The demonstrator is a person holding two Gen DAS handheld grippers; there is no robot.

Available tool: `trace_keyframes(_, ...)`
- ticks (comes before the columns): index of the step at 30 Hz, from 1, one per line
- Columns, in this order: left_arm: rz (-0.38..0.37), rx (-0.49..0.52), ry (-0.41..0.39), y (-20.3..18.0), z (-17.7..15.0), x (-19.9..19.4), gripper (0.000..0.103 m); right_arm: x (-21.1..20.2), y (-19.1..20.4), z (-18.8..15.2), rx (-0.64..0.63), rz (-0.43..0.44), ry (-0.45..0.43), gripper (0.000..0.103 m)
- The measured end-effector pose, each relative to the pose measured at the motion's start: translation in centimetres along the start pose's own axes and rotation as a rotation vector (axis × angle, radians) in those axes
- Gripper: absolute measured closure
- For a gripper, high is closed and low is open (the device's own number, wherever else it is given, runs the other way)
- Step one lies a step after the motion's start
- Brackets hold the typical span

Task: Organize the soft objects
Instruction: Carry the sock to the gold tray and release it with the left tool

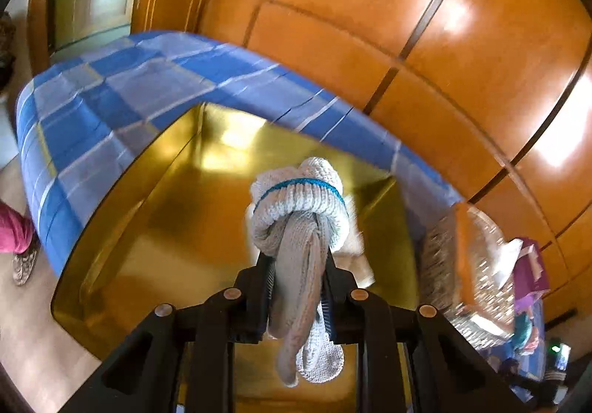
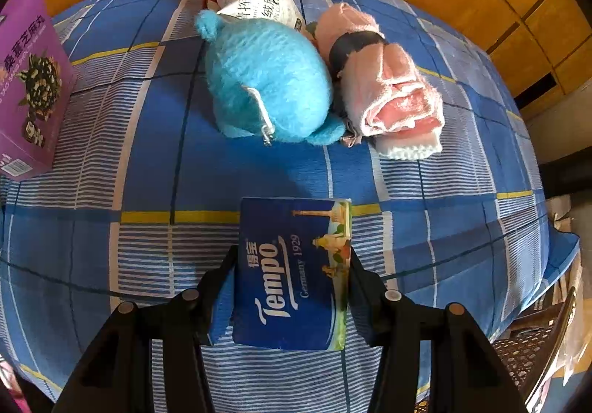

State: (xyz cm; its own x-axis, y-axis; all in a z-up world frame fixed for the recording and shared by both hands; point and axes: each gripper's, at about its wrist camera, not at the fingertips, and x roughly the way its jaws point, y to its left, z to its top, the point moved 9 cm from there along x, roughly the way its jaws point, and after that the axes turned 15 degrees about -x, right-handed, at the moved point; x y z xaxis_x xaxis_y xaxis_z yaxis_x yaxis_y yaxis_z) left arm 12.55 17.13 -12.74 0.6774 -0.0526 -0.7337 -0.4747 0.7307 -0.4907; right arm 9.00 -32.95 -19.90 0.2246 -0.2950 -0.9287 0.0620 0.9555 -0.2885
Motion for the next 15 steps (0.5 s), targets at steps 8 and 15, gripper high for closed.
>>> trace_keyframes(8,0.066,-0.020,0.025,2.4,-1.5,1.1,0.075,-1.7,2.2,-2.3,0.050,0.023,-0.052,0.051)
trace_keyframes(15,0.092,0.040,-0.035,2.7,-1.4,0.0,0.053,-3.7,5.0,-4.2,0.043,0.102,-0.093,0.051)
